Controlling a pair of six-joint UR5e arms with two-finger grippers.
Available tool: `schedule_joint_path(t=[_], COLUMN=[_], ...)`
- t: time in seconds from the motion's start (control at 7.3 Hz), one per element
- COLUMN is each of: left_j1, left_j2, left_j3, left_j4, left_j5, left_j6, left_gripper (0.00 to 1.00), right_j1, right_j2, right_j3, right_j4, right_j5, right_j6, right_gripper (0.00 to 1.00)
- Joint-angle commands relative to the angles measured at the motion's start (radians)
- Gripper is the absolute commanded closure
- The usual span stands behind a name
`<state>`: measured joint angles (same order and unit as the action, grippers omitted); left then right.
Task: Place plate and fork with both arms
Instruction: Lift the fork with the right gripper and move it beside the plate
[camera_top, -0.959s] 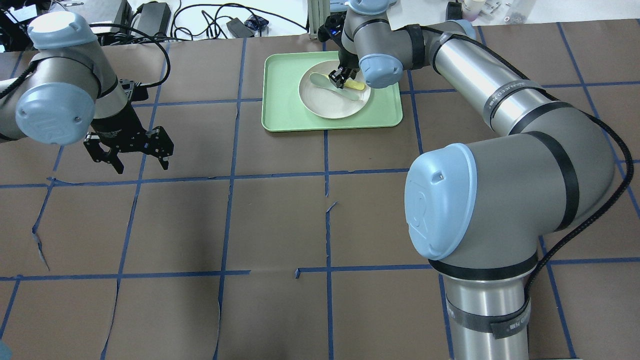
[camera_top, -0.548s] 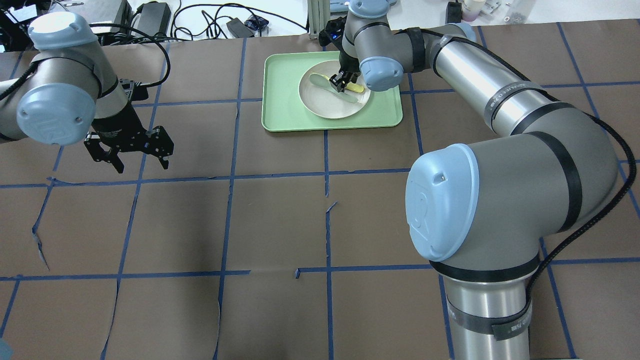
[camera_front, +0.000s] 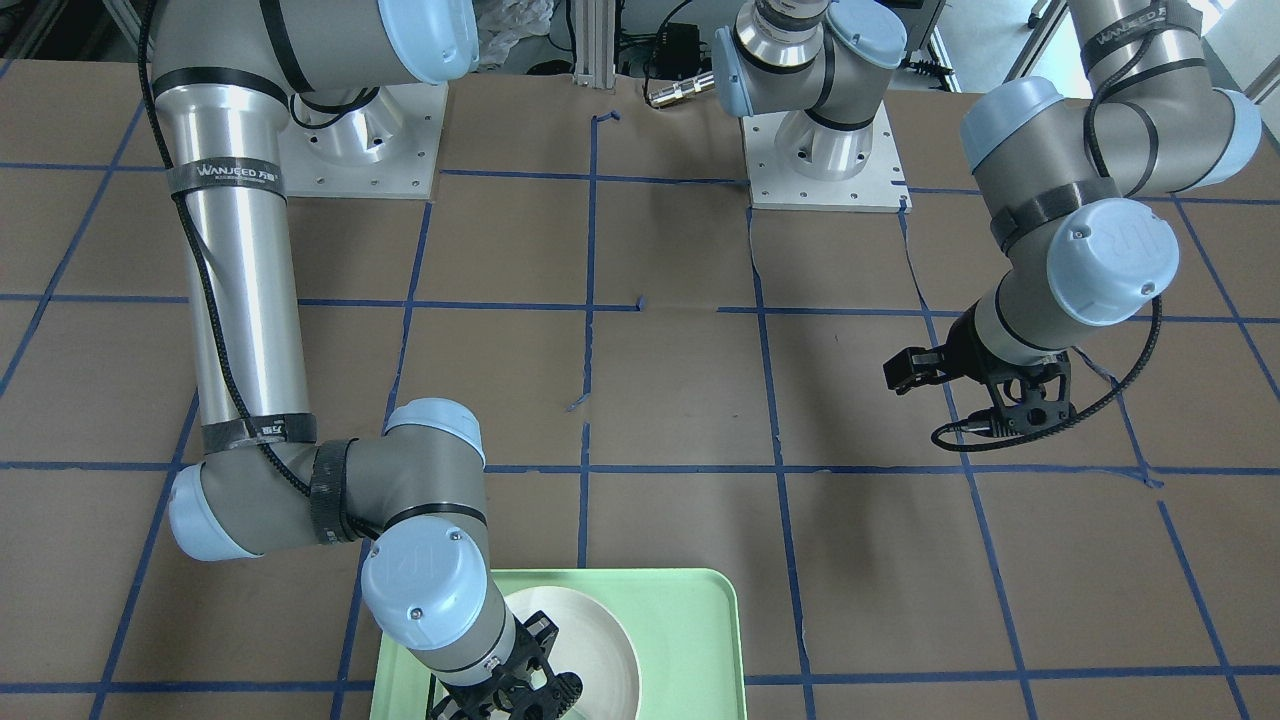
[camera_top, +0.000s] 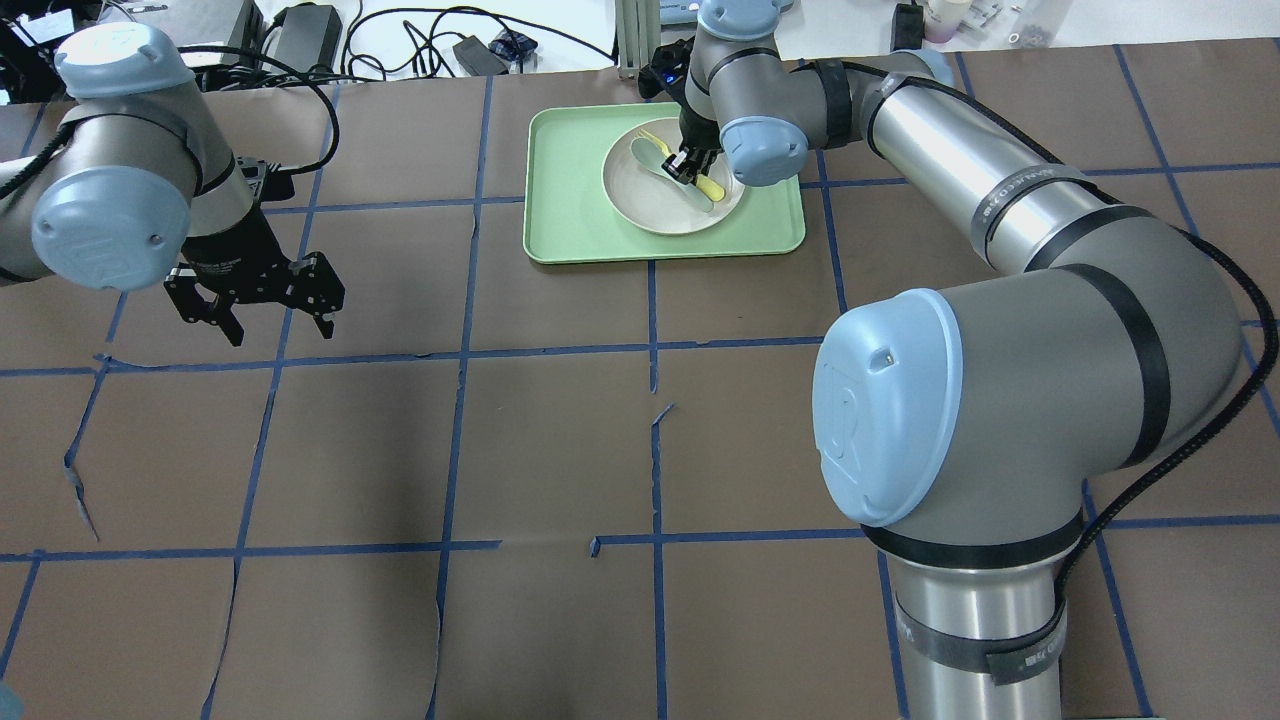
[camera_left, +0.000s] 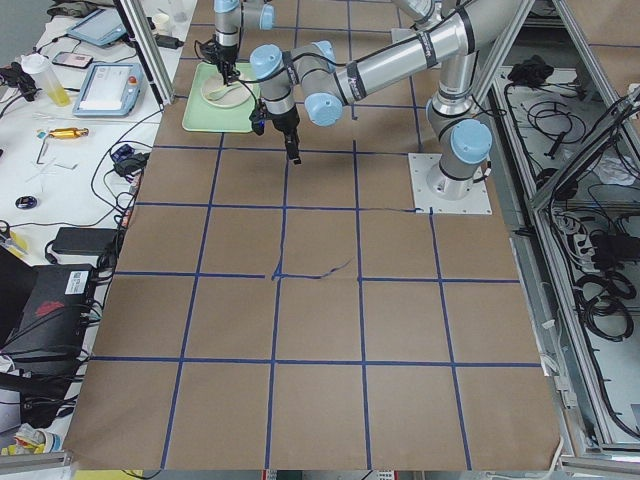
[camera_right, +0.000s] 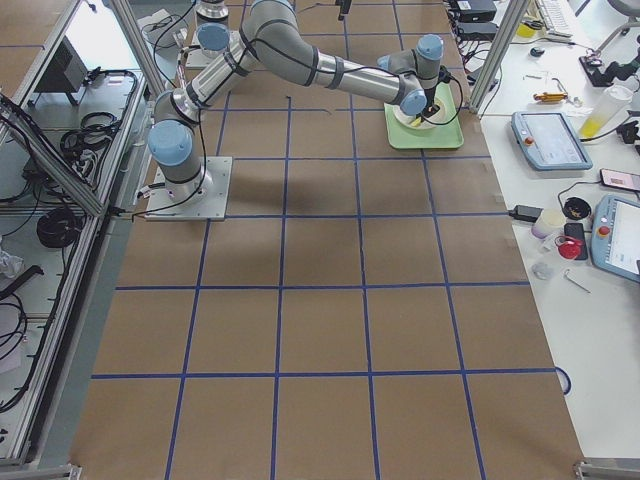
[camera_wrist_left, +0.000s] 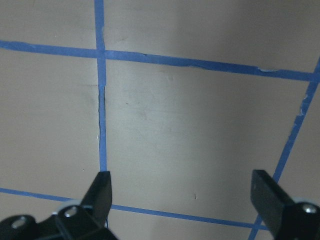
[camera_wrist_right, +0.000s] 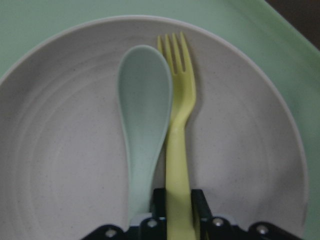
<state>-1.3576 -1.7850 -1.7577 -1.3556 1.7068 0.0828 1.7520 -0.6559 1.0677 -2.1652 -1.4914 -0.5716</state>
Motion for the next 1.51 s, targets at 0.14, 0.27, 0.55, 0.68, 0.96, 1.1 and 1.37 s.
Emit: schedule_joint_path(t=[0.14, 0.27, 0.55, 0.68, 0.96, 1.1, 1.37], left_j1=[0.000, 0.000, 0.002, 0.002, -0.002, -0.003, -0.006], left_j2=[0.003, 0.003, 0.003, 0.003, 0.003, 0.003, 0.007], left_j3=[0.000, 0.000, 0.000, 0.000, 0.000, 0.000, -0.012], left_j4=[0.000, 0.000, 0.000, 0.000, 0.000, 0.000, -0.002], left_j5=[0.020, 0.020, 0.020, 0.020, 0.020, 0.020, 0.019], left_j6=[0.000, 0.000, 0.000, 0.000, 0.000, 0.000, -0.005], left_gripper=[0.00, 0.00, 0.00, 0.00, 0.00, 0.00, 0.00], right_j1=[0.001, 0.001, -0.002, -0.026, -0.122, -0.153, -0.161], right_j2=[-0.089, -0.108, -0.146, -0.149, -0.197, -0.191, -0.177], right_j3=[0.069, 0.080, 0.072, 0.075, 0.096, 0.112, 0.182], right_j4=[0.074, 0.077, 0.082, 0.084, 0.112, 0.117, 0.116], right_j5=[0.009, 0.013, 0.014, 0.011, 0.010, 0.011, 0.017], right_j6=[0.050, 0.127, 0.218, 0.258, 0.367, 0.433, 0.549], right_gripper=[1.00, 1.00, 1.00, 1.00, 1.00, 1.00, 1.00])
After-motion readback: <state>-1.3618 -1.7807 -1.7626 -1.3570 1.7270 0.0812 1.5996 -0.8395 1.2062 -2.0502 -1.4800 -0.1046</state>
